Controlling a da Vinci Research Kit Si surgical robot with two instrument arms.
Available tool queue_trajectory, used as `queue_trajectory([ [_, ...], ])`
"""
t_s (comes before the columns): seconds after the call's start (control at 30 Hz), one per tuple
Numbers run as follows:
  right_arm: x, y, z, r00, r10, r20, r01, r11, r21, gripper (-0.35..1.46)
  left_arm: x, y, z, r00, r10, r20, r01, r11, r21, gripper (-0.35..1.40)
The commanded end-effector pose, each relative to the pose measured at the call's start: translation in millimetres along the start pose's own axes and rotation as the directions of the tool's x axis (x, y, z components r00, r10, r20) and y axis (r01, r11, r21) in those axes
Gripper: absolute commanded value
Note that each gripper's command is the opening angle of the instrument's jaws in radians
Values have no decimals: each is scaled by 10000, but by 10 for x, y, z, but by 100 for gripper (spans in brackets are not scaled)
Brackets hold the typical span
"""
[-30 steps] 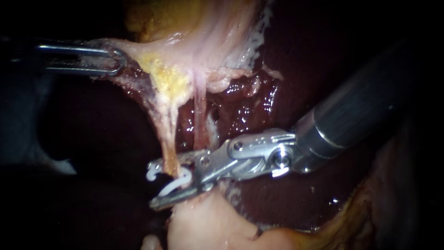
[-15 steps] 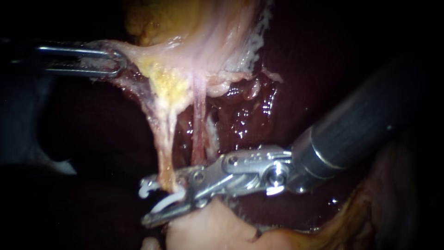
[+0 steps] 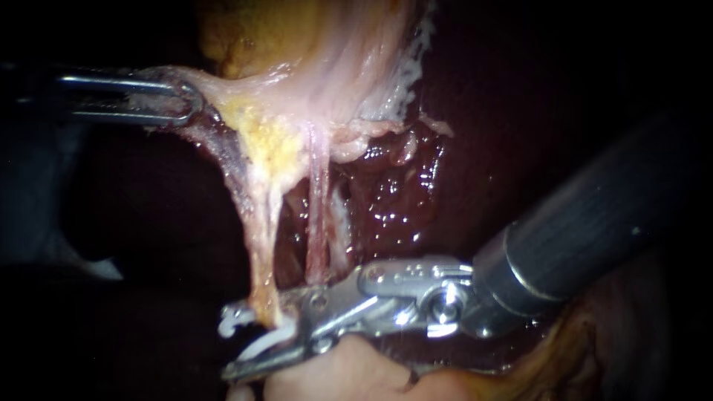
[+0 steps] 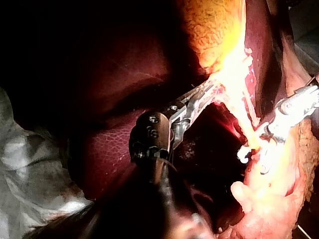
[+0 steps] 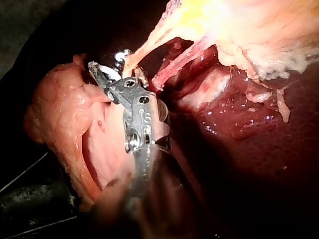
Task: Clipping first clip left tube
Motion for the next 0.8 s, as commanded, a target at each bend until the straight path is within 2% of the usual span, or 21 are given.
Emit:
queue_trajectory([
  [0.03,0,0,-1,10000,62,6,-62,10000,-6,44,0,0,0,10000,-2,-4,2,10000,3,-35],
  [0.23,0,5,-1,9988,480,-20,-480,9988,7,37,0,0,0,10000,-6,-7,6,10000,11,-35],
  [0.57,-1,8,-4,9940,1095,23,-1095,9937,240,-7,0,0,-1,10000,-11,-12,11,10000,20,-35],
  [0.7,-2,11,-5,9919,1270,19,-1270,9916,254,-35,0,0,-1,10000,-14,-15,14,10000,26,-35],
  [0.8,-3,14,-7,9910,1336,-38,-1336,9910,116,-35,0,0,-1,10000,-17,-17,17,10000,31,-35],
])
